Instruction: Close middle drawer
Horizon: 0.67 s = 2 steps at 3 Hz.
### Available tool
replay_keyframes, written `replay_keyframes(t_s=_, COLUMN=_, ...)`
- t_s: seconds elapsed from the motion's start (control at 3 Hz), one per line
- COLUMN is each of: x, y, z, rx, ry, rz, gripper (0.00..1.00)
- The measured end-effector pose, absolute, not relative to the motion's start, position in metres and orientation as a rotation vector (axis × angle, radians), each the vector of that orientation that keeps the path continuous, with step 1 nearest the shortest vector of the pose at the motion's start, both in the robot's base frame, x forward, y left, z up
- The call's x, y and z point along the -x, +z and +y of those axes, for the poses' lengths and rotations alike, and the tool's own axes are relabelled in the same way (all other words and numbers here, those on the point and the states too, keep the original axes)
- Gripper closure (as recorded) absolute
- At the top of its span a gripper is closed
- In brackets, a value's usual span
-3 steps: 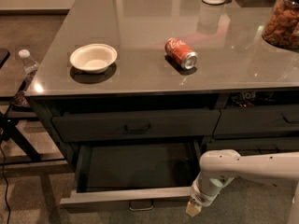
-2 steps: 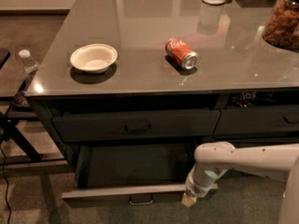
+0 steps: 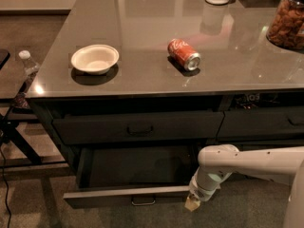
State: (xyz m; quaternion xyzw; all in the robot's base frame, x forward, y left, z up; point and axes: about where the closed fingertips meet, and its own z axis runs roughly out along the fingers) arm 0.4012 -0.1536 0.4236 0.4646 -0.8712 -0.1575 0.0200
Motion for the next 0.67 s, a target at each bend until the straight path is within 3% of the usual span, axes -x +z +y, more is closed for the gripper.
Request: replay_keyframes(t_s=0.67, x=-0.4012, y=0.4235, z=-0.1536, rx=-1.441, ry=-0.489, rz=-2.702, gripper=0.11)
